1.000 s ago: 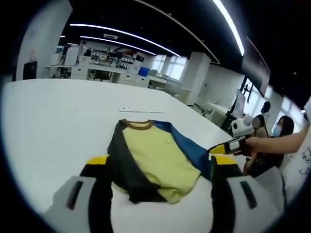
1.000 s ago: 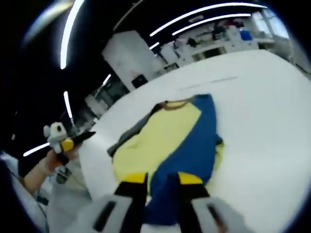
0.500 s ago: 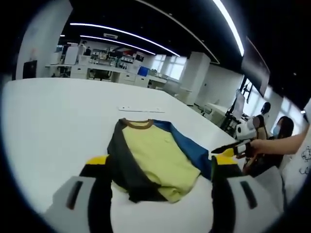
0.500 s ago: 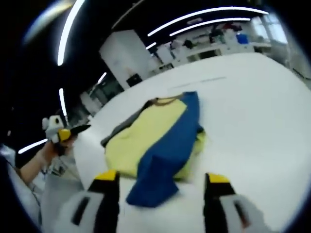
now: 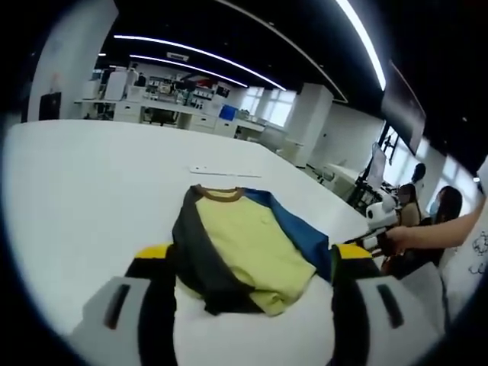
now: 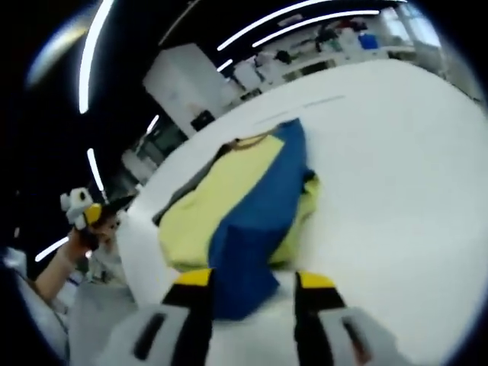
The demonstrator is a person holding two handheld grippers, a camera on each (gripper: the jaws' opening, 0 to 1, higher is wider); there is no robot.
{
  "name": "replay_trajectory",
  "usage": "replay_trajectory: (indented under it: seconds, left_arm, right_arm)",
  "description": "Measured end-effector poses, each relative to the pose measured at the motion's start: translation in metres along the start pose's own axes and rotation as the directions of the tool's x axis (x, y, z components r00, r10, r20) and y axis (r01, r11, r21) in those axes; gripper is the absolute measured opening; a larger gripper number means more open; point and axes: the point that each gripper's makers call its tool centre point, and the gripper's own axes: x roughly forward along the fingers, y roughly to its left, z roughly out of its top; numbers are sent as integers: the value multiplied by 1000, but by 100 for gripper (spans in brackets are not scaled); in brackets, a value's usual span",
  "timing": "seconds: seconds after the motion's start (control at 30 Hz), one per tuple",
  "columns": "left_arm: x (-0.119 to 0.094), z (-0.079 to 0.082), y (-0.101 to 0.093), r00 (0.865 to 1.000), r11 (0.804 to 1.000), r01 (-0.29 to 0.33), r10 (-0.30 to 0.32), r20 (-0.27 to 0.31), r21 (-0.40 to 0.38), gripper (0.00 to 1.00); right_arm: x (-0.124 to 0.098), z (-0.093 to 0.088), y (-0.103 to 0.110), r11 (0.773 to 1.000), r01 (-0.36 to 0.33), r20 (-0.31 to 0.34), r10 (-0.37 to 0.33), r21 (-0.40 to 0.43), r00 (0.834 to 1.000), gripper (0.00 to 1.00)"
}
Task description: Fold the garment on the visible template until the final outline fits inside the template.
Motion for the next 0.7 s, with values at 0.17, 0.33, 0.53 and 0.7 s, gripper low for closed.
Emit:
replay_trajectory:
  seconds: [0.17, 0.33, 0.53, 0.7]
  left_arm:
    - [-1, 0, 1, 1000, 1000, -1, 1, 1, -2, 81]
    - [-2, -1, 2, 1000, 1000, -2, 2, -2, -3, 81]
    - [-3, -3, 3, 1000, 1000, -4, 4, -7, -7, 81]
    - [-3, -5, 4, 1000, 1000, -8, 8, -10, -7, 81]
  right_arm:
    - [3, -4, -4, 1000, 1, -20, -1, 2, 1000, 22]
    - [1, -7, -9, 1000, 13, -22, -12, 13, 1000, 5]
    - [-8, 5, -7, 998, 2, 30, -4, 63, 1000, 0]
    - [-27, 24, -16, 999, 22, 85, -25, 34, 996, 0]
